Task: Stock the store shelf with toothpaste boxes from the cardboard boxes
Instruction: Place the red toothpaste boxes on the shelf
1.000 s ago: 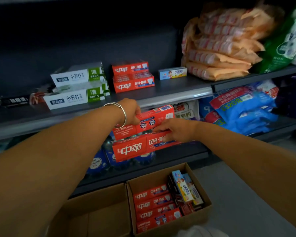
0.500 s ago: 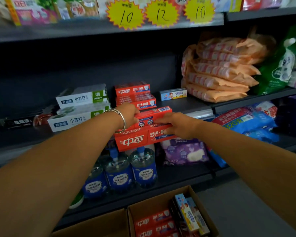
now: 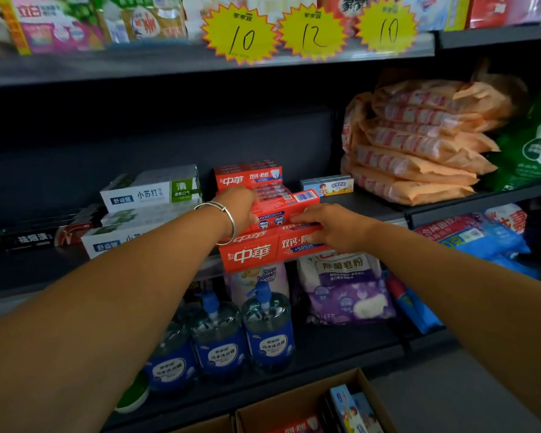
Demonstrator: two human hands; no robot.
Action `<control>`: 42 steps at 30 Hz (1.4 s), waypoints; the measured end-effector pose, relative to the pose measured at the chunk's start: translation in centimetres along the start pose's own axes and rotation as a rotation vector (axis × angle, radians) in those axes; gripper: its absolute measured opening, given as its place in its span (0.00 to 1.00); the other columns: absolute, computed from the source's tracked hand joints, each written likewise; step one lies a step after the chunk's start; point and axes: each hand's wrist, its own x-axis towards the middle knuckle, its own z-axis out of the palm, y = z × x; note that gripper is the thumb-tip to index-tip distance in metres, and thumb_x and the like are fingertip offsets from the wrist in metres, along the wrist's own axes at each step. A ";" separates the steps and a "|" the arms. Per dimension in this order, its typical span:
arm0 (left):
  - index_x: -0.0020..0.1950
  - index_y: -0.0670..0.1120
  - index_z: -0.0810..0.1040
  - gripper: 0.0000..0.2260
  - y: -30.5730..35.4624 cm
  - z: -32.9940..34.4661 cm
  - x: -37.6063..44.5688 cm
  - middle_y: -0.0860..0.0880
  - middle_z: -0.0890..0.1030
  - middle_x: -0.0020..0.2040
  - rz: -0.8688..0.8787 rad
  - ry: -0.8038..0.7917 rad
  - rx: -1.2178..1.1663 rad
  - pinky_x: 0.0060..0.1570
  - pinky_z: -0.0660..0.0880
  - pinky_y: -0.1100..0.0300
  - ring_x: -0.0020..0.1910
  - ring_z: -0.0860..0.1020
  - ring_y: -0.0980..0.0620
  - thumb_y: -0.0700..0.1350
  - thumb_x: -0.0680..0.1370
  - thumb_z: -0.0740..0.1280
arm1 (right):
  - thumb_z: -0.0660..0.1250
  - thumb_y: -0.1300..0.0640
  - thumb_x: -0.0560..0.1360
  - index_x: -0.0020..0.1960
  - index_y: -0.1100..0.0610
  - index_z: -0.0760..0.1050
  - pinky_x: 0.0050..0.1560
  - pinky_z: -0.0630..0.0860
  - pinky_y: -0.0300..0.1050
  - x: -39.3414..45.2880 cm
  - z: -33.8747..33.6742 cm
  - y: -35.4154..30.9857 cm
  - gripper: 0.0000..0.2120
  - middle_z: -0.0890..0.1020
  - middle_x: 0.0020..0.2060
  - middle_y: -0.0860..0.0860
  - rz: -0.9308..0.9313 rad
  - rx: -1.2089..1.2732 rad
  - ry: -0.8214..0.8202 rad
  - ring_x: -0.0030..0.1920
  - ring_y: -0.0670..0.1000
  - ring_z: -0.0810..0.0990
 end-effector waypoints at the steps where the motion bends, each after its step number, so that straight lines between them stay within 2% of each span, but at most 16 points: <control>1: 0.68 0.42 0.71 0.19 -0.2 0.0 0.4 0.42 0.73 0.65 0.000 0.006 0.004 0.63 0.71 0.53 0.62 0.73 0.44 0.45 0.78 0.65 | 0.63 0.63 0.78 0.72 0.54 0.65 0.68 0.66 0.42 0.4 -0.1 0.1 0.24 0.68 0.68 0.52 0.001 0.004 0.003 0.68 0.51 0.68; 10: 0.70 0.44 0.69 0.20 -2.7 0.4 4.3 0.42 0.69 0.67 -0.035 0.034 0.004 0.65 0.69 0.50 0.64 0.71 0.43 0.45 0.79 0.63 | 0.66 0.63 0.76 0.67 0.54 0.70 0.67 0.69 0.49 5.3 -0.3 1.8 0.21 0.70 0.66 0.52 0.010 0.035 0.038 0.65 0.53 0.71; 12: 0.70 0.44 0.68 0.20 -3.3 0.7 5.3 0.42 0.69 0.67 -0.041 0.052 0.017 0.66 0.68 0.49 0.65 0.69 0.43 0.45 0.79 0.63 | 0.67 0.62 0.75 0.67 0.51 0.71 0.70 0.65 0.53 6.4 0.1 2.3 0.21 0.69 0.66 0.53 0.024 0.035 0.068 0.66 0.54 0.69; 14: 0.71 0.44 0.68 0.20 -3.9 1.1 6.2 0.41 0.69 0.67 -0.048 0.072 0.030 0.67 0.67 0.48 0.67 0.67 0.43 0.46 0.79 0.62 | 0.67 0.59 0.75 0.66 0.47 0.71 0.73 0.58 0.57 7.3 0.4 2.7 0.21 0.67 0.64 0.54 0.066 0.010 0.108 0.67 0.56 0.66; 17: 0.71 0.45 0.68 0.19 -4.6 1.4 7.4 0.42 0.69 0.66 -0.061 0.100 0.043 0.66 0.67 0.48 0.66 0.66 0.43 0.46 0.80 0.61 | 0.66 0.58 0.76 0.68 0.45 0.70 0.74 0.50 0.57 8.5 0.7 3.0 0.21 0.66 0.63 0.53 0.107 -0.057 0.144 0.67 0.56 0.63; 22: 0.70 0.43 0.69 0.19 -5.4 1.5 9.5 0.41 0.70 0.64 -0.061 0.130 0.048 0.64 0.68 0.47 0.65 0.67 0.42 0.46 0.80 0.61 | 0.66 0.59 0.76 0.67 0.46 0.70 0.72 0.60 0.56 11.1 1.8 3.9 0.22 0.67 0.64 0.53 0.100 -0.004 0.167 0.67 0.57 0.66; 30: 0.68 0.44 0.70 0.17 -6.3 2.0 11.8 0.42 0.72 0.61 -0.053 0.144 0.040 0.61 0.70 0.48 0.63 0.69 0.43 0.46 0.79 0.62 | 0.65 0.58 0.77 0.70 0.48 0.68 0.72 0.58 0.55 13.9 3.2 4.6 0.22 0.66 0.66 0.55 0.130 -0.016 0.202 0.68 0.57 0.63; 40: 0.70 0.44 0.68 0.19 -7.2 3.0 12.9 0.43 0.70 0.65 -0.082 0.138 0.040 0.64 0.68 0.50 0.65 0.68 0.43 0.46 0.80 0.62 | 0.64 0.57 0.77 0.71 0.52 0.68 0.72 0.59 0.52 15.5 3.9 4.6 0.22 0.64 0.68 0.53 0.079 -0.187 0.213 0.70 0.55 0.58; 42: 0.70 0.44 0.68 0.19 -7.2 3.1 13.1 0.43 0.70 0.65 -0.084 0.138 0.036 0.65 0.68 0.50 0.65 0.67 0.43 0.46 0.80 0.62 | 0.64 0.56 0.78 0.71 0.51 0.67 0.72 0.59 0.54 15.6 3.9 4.5 0.22 0.64 0.68 0.53 0.088 -0.252 0.213 0.70 0.55 0.58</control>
